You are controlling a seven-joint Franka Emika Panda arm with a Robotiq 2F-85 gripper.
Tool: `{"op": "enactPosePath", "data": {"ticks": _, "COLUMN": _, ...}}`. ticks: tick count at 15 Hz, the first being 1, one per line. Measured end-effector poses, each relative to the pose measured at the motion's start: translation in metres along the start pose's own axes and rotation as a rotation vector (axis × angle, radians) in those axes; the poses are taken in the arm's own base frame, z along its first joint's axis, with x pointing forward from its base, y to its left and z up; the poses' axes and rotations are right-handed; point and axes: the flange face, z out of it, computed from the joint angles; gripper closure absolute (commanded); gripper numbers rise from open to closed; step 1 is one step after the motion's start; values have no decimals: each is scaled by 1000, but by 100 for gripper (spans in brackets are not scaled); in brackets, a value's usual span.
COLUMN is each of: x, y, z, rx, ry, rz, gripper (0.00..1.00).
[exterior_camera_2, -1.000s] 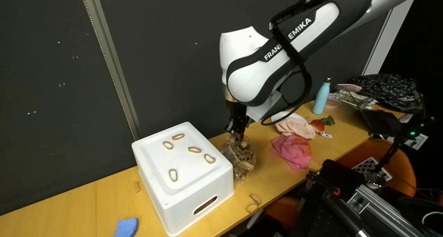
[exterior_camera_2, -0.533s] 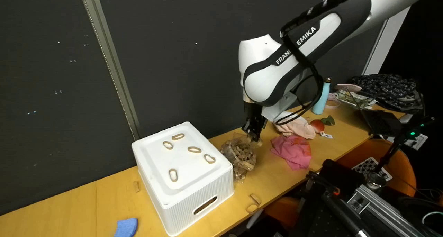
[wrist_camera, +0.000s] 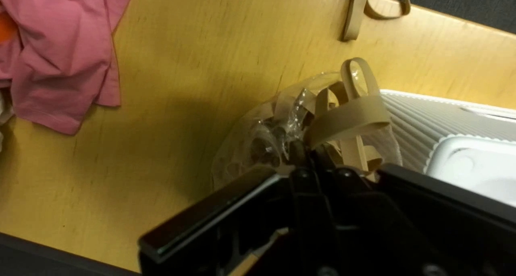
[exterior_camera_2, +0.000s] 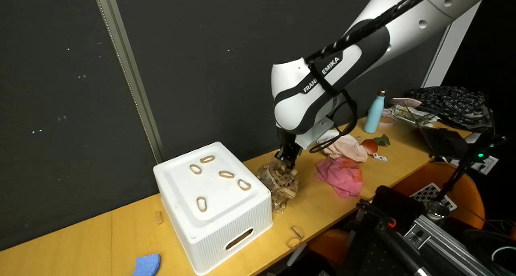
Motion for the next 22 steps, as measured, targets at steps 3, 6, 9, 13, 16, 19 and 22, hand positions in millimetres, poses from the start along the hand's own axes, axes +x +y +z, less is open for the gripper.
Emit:
{"op": "enactPosePath", "data": {"ticks": 3, "x": 18, "y": -11, "z": 7, "rx": 2, "ry": 13, "rz": -24, "gripper": 99}}
{"op": "enactPosePath", "data": {"ticks": 6, "x": 31, "y": -21, "z": 11, "rx": 5, "ry": 25, "rz": -41, "gripper": 99}}
{"op": "enactPosePath", "data": {"ticks": 9, "x": 39, "y": -26, "z": 18, "rx": 11, "ry": 28, "rz": -51, "gripper": 99}}
{"op": "enactPosePath", "data": {"ticks": 13, "x": 45, "y": -26, "z": 23, "rx": 11, "ry": 29, "rz": -55, "gripper": 99}}
{"op": "enactPosePath", "data": {"ticks": 16, "x": 45, "y": -26, "z": 23, "rx": 11, "ry": 31, "rz": -54, "gripper": 99}}
{"op": "enactPosePath", "data": {"ticks": 19, "x": 45, "y": -25, "z": 23, "rx": 10, "ry": 31, "rz": -53, "gripper": 99}}
{"op": "enactPosePath", "data": {"ticks": 22, "x": 45, "y": -17, "z": 23, "rx": 1, "ry": 29, "rz": -41, "gripper": 80}}
